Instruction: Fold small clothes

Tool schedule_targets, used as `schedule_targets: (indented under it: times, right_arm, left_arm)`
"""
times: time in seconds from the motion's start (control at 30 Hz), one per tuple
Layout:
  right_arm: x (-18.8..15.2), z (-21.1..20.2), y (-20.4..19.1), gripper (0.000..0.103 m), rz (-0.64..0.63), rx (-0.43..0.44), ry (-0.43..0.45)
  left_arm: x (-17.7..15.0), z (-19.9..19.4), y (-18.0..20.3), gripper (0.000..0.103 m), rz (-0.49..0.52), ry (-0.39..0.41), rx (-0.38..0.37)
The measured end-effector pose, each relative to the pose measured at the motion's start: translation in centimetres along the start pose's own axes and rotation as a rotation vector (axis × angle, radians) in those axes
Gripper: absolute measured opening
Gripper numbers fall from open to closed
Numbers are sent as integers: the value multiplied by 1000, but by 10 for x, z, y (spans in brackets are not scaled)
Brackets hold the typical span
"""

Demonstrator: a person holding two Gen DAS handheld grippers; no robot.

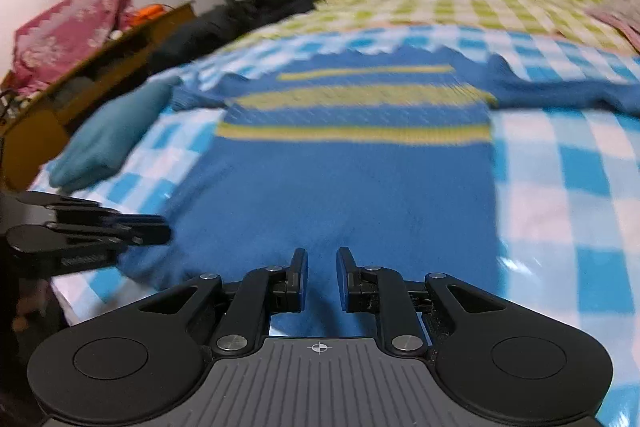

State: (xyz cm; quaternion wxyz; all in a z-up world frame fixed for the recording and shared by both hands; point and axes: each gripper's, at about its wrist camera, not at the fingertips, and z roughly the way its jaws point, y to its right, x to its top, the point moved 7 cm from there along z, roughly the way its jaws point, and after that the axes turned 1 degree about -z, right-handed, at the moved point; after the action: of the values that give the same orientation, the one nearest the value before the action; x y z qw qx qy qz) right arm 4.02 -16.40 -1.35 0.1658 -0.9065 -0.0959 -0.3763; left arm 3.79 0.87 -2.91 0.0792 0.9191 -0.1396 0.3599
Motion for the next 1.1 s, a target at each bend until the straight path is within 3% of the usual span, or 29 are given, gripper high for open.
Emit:
schedule_targets:
  times: [0.1, 0.27, 0.47, 0.8, 1.0, 1.1]
  right_arm:
    - [9, 17, -11, 18, -24, 41, 2]
    - [-12, 44, -22, 19, -47, 99, -106]
    - [-15, 37, -18, 19, -20, 123, -69]
    - [7, 17, 30, 21, 92, -22, 67]
    - [9, 18, 61, 21, 102, -185, 91]
    - [7, 20, 72, 21, 119, -210, 80]
  left_arm:
    - [8, 7, 12, 18, -1, 13, -15]
    - [-1, 29, 23, 18, 13, -48, -19]
    - [-6, 26, 26, 19, 20, -62, 1]
    - [20, 35, 35, 20, -16, -7, 13]
    - [39, 49, 50, 22, -33, 23, 0]
    - [39, 57, 58, 24, -32, 10, -12]
